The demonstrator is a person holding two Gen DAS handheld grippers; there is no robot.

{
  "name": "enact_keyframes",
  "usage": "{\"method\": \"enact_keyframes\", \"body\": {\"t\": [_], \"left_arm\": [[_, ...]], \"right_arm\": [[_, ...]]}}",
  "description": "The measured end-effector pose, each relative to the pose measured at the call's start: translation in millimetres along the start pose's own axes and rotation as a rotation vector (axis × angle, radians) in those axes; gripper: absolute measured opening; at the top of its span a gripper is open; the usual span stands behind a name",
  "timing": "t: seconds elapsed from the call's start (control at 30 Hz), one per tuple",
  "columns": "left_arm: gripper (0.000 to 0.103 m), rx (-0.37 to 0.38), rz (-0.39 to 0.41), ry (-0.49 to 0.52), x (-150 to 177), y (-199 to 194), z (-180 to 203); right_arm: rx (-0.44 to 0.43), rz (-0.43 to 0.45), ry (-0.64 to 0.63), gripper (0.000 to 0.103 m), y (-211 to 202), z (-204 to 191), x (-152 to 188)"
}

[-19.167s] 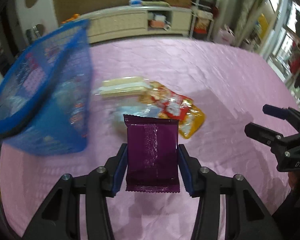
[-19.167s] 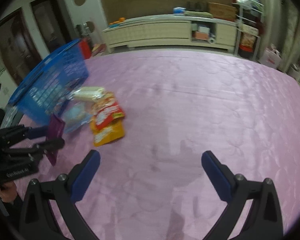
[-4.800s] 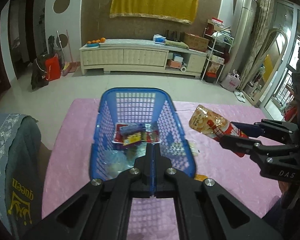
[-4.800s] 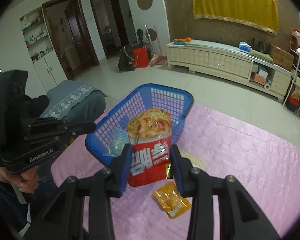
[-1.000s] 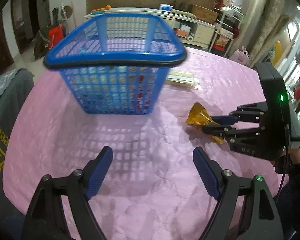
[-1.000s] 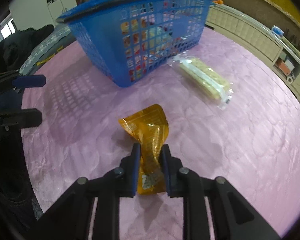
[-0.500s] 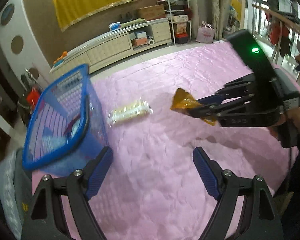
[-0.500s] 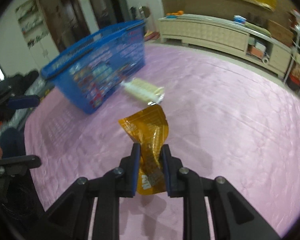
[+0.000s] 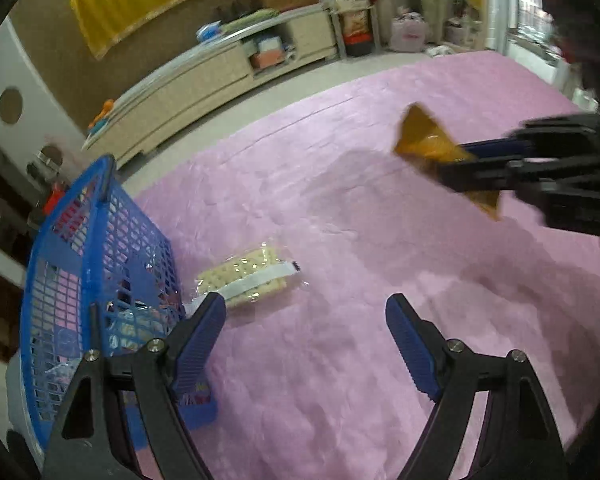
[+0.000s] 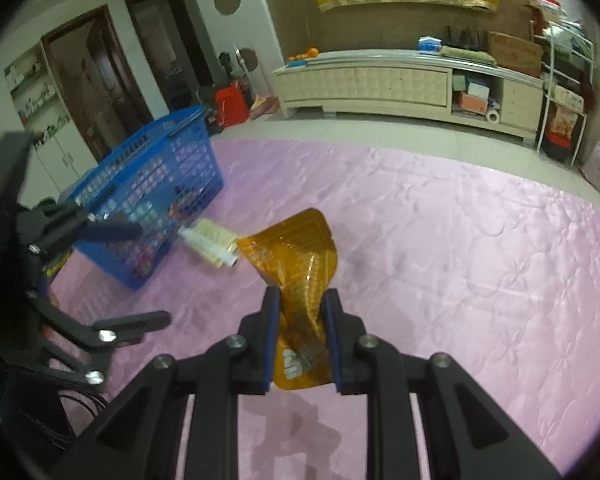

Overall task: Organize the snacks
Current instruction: 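Lower the left tool onto the clear cracker pack and grasp it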

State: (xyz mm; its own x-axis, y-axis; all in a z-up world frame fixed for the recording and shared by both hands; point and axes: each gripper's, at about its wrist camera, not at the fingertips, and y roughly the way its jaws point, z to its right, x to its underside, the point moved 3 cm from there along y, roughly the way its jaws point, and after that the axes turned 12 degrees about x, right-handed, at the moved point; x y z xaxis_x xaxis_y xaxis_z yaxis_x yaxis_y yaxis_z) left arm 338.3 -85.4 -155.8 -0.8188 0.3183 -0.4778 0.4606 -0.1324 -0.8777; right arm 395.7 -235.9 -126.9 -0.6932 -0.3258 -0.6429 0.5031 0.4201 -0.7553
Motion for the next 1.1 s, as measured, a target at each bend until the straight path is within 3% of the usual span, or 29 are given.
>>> {"method": "enact_keyframes", "body": {"t": [0.17,0.37,0.57,0.73,0.93,1.1], "left_arm": [[0.081,0.001,-0.052,-0.089,-14.5,31.3,-9.0],[0.079,-0.037,-0.123,-0.048,-28.5,62.5,-11.5],[0.072,-0.069,-0.174,-0.085,-33.8,81.3,-23.6],[0.062,-0.077,-0.231,-0.082,-35.0,101.6,-32.2],[0.046,-0.077,-0.243,-0.102,-39.5,105.0,-41.3],[0.020,-0.089,-0.271,-0.110,-43.8,104.0,-52.3]], "right_arm": [[0.036,-0.035,0.008,0.025,12.2,6.5,3.0],[0.039,-0.050,0.023,0.026,14.9,9.7,4.9],[0.038,-0.042,0.011,0.026,12.2,8.5,4.9],[0.034,-0.041,0.008,0.026,11.7,8.9,4.0],[0.033,-0.049,0.002,0.026,12.1,7.7,6.3],[0.031,-0.056,-0.001,0.026,12.7,6.6,6.5]]}}
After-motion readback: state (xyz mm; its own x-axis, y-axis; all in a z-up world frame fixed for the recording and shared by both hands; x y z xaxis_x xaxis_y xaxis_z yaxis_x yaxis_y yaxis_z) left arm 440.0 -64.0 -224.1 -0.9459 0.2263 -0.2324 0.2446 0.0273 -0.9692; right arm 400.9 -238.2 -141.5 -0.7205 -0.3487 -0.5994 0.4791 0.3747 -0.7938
